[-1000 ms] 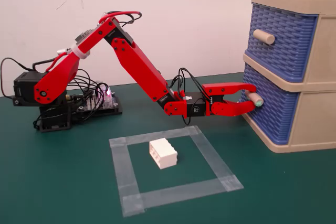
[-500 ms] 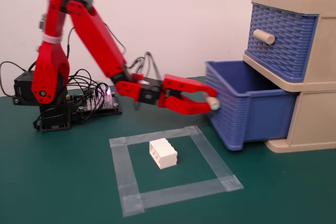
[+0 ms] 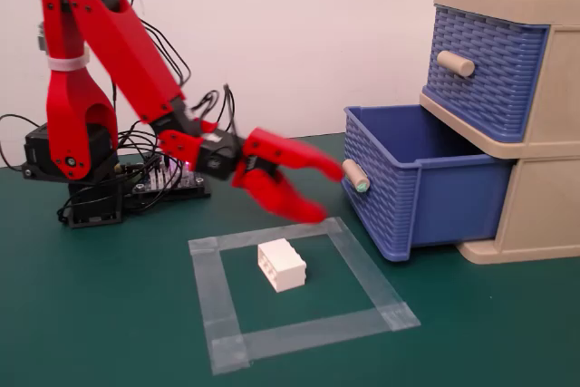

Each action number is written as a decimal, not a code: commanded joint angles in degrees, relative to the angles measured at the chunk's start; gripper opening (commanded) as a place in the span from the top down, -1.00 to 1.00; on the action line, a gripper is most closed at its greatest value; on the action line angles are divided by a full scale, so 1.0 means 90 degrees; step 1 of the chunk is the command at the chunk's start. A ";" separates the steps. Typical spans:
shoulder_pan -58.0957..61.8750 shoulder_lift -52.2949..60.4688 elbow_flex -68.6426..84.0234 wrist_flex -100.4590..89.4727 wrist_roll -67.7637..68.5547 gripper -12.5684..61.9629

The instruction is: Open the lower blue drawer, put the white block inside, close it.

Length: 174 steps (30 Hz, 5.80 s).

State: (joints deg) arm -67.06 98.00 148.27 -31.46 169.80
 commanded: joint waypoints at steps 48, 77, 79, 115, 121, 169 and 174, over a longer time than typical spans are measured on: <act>0.1641 -0.1670 -0.5518 0.9609 -0.5410 0.72; -0.1152 -0.2842 -1.1709 1.1240 0.0166 0.79; -0.1152 -0.2812 -1.1729 1.1230 0.0146 0.37; -0.0996 -0.4248 -1.2061 1.3018 -0.1436 -0.21; -0.1104 -0.5156 -1.2705 1.1348 -0.1436 -0.21; 0.6729 0.3809 -0.0879 1.2783 -0.8799 -0.23; 0.7070 0.4082 -0.0732 1.3906 -0.8828 -0.23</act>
State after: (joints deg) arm -3.25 131.66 141.42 86.57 90.35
